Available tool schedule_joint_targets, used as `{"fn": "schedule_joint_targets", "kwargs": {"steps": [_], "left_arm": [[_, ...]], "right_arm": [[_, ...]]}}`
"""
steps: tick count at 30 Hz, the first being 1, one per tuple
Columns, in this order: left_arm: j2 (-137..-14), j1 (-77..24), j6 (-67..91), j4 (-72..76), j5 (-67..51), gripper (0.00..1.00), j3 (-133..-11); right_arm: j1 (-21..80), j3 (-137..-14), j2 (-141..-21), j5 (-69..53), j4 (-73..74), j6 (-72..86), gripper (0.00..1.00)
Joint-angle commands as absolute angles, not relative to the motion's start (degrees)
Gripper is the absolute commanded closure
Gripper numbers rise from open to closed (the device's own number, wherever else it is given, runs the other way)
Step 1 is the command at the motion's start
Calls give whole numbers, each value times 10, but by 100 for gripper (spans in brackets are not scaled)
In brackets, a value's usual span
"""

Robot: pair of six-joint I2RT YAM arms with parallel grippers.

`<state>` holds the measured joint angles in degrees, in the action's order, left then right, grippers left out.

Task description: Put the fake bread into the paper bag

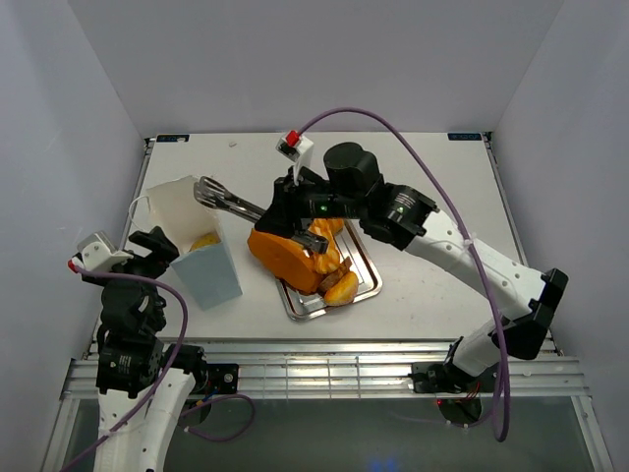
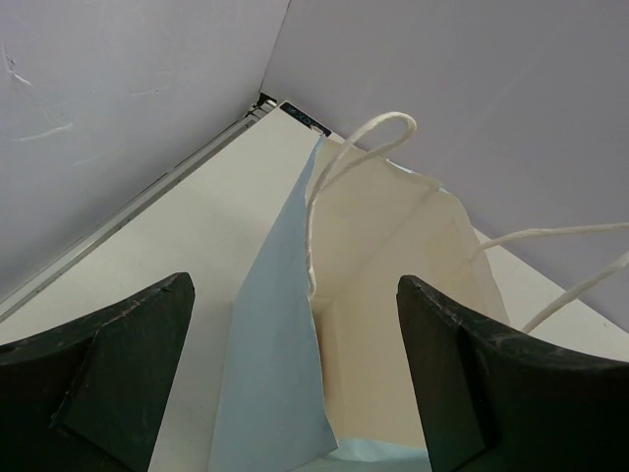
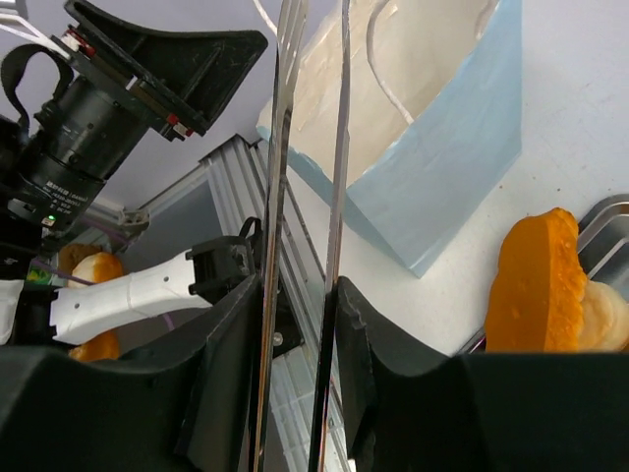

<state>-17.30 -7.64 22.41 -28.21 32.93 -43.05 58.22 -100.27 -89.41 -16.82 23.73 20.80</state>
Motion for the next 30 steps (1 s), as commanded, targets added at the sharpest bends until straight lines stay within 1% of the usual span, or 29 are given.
{"fn": "schedule_joint_targets", "kwargs": {"steps": [1,6,7,12,14,18,22,24,27,30], "left_arm": [[-166,-79,218,-279,327,6,-425],[-163,-79,217,-278,326,6,-425],[-163,-78,217,-278,326,6,-425],[-167,-79,217,-277,319,6,-425],[-168,-79,217,-277,318,6,-425],[-168,-78,216,-277,313,6,-424],[-165,-79,217,-277,303,6,-422],[-166,-79,217,-277,301,6,-422],[-167,-80,217,-276,301,6,-422],[-168,-81,217,-276,297,6,-421]], "right_arm": [[584,-958,-823,-135,194,206,59],[584,-851,-735,-117,155,217,59],[585,-812,-705,-102,151,221,59],[584,-702,-615,-39,150,227,56],[584,-652,-593,-20,150,232,55],[584,-590,-547,30,159,241,54],[584,-557,-527,96,190,248,52],[585,-541,-522,110,198,247,50],[584,-527,-531,108,201,230,48],[584,-525,-558,89,201,197,45]]}}
